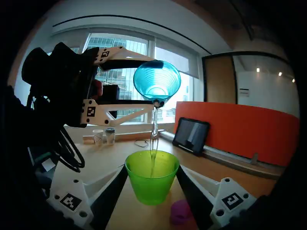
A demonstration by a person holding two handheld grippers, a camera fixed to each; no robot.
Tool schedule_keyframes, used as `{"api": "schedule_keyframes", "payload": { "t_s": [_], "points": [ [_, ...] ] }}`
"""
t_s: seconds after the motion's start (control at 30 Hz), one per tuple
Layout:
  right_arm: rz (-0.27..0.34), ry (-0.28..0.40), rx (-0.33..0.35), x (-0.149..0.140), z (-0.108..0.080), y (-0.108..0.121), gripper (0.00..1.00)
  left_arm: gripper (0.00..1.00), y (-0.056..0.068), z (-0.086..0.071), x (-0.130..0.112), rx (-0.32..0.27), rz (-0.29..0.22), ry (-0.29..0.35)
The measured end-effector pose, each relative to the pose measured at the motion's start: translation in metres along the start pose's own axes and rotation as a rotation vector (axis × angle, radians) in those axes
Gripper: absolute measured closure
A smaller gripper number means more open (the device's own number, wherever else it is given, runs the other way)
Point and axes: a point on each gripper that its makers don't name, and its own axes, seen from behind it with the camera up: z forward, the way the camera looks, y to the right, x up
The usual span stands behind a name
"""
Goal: Pour water
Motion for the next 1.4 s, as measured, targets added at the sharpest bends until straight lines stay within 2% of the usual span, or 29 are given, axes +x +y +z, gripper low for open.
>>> {"api": "schedule_keyframes", "payload": {
  "t_s": [0.17,0.47,0.77,1.4],
  "points": [
    [-0.001,0.002,0.000,0.000,0.000,0.000,0.09,0.13,-0.001,-0.001,0.003,0.006,0.036,0.003],
    [-0.001,0.005,-0.001,0.001,0.000,0.000,0.09,0.13,-0.011,-0.001,0.003,0.017,0.100,0.004],
    [-0.003,0.008,0.000,0.002,0.001,-0.002,0.09,0.13,-0.014,-0.001,0.005,0.030,0.154,0.007],
    [-0.010,0.015,0.001,0.008,0.002,-0.004,0.09,0.13,-0.002,-0.001,0.014,0.041,0.308,0.026]
  ]
}}
